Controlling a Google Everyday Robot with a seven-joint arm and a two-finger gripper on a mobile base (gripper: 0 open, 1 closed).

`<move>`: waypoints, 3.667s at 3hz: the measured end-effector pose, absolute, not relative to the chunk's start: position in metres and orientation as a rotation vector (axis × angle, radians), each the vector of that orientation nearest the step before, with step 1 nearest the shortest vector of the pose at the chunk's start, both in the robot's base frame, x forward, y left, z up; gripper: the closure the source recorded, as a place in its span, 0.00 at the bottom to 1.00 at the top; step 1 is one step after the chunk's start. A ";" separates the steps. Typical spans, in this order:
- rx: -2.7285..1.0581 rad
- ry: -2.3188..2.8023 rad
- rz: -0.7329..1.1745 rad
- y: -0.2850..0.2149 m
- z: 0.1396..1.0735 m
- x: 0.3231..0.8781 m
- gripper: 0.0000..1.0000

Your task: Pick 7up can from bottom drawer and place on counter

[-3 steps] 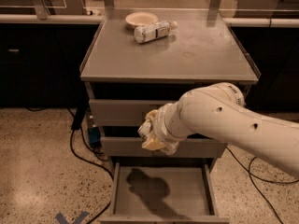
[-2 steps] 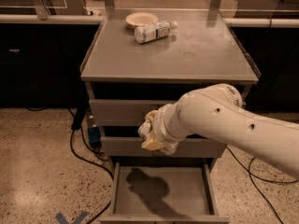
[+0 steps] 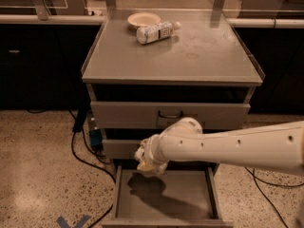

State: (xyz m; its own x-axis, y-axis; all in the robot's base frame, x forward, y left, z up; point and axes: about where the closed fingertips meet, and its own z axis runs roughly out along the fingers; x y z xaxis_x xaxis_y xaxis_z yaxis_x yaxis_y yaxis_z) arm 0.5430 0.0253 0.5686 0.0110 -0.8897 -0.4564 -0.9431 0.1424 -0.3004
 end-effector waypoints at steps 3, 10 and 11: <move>-1.721 1.892 0.188 0.063 0.445 0.589 0.50; -1.792 1.832 0.091 0.069 0.512 0.579 1.00; -1.852 1.754 -0.042 0.081 0.579 0.580 1.00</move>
Offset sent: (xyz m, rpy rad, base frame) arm 0.0335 0.0223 -0.0844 0.0299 0.0228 -0.0157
